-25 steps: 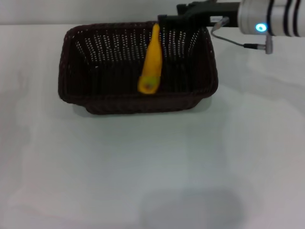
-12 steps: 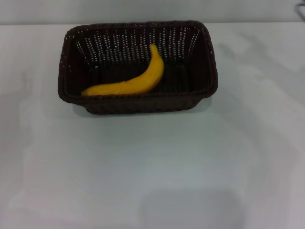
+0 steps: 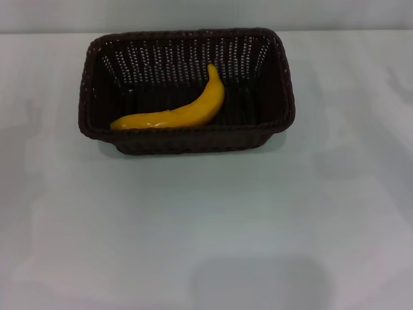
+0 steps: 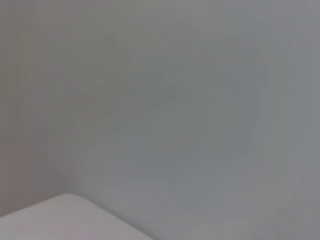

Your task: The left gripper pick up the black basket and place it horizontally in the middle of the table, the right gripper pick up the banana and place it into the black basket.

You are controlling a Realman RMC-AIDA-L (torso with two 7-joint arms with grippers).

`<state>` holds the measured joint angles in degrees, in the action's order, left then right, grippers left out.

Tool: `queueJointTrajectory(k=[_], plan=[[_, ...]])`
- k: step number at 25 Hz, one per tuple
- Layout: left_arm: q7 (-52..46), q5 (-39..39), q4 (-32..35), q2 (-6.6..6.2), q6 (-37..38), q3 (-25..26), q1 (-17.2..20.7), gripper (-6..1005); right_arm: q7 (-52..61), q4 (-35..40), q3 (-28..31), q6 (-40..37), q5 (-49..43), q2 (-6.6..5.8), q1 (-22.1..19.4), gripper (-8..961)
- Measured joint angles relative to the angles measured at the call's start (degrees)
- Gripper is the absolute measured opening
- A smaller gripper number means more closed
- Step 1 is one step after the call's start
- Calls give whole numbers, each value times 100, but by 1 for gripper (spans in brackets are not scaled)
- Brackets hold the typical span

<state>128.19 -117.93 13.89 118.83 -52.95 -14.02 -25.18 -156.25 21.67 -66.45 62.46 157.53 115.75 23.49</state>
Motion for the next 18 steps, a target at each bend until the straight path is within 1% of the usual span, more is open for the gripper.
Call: queueJointTrajectory(k=[4, 7, 11, 15, 18], plan=[[121, -39, -134, 15, -34, 1, -68, 770, -117, -586, 427, -22, 33, -11, 145, 867], [122, -56, -183, 25, -44, 3, -99, 770, -68, -781, 699, -32, 32, -16, 174, 867], [162, -102, -295, 39, -231, 43, -107, 770, -21, -806, 812, -53, 42, -29, 132, 867], [441, -607, -487, 43, -374, 51, -125, 771, 10, -821, 966, -175, 47, -34, 133, 867], [726, -770, -583, 44, -511, 26, -149, 772, 27, -843, 987, -235, 49, -32, 159, 867]])
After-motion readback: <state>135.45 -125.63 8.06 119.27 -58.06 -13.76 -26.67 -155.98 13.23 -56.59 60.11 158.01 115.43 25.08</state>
